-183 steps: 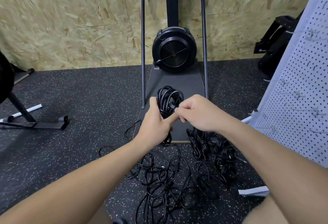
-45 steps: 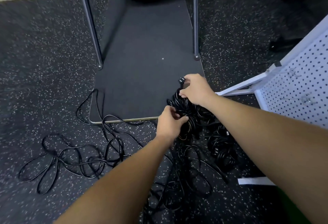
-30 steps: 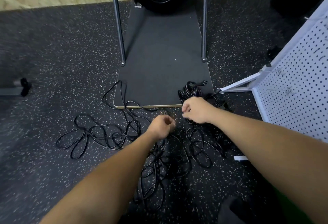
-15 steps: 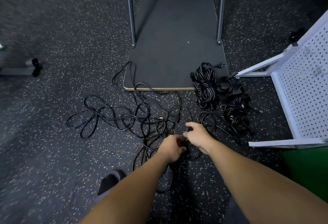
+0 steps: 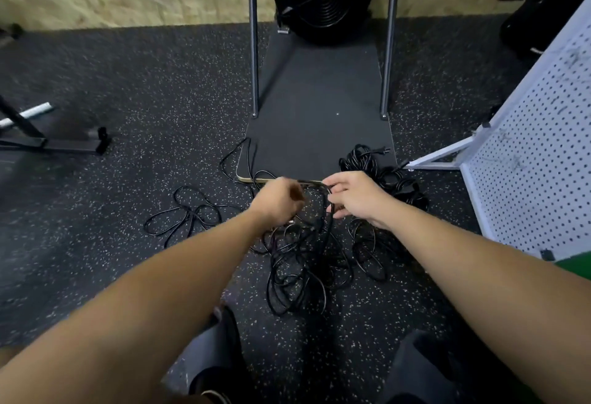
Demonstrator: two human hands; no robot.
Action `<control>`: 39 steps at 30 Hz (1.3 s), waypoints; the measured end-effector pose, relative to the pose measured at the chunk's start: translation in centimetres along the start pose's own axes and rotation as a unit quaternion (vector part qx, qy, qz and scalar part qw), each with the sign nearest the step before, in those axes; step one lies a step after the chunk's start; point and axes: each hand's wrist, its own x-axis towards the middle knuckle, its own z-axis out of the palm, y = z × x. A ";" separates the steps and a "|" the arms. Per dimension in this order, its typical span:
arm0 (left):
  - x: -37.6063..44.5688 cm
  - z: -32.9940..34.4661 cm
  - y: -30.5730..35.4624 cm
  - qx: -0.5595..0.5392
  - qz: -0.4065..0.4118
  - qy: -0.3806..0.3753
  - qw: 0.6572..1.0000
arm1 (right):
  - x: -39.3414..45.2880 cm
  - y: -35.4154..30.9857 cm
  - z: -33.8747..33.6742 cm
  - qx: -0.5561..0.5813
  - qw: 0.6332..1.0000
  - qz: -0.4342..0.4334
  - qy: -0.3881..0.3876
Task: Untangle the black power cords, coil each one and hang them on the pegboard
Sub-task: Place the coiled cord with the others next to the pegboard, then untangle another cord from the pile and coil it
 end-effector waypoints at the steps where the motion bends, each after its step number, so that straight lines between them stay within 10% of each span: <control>1: -0.1 -2.1 0.6 0.019 -0.005 0.027 0.999 | -0.8 -1.7 -0.3 -0.018 1.000 -0.019 -0.001; 18: -4.4 -14.4 9.6 -0.070 0.129 0.143 0.979 | -13.3 -19.0 -6.1 -0.037 0.949 -0.263 0.168; 26: -9.0 -12.2 12.5 -0.347 0.173 -0.034 0.921 | -13.1 -20.2 -6.1 0.116 0.917 -0.301 0.236; 39: -4.8 -8.6 7.7 -0.241 0.109 -0.201 0.943 | -8.0 -18.8 -8.2 0.156 0.907 -0.299 0.254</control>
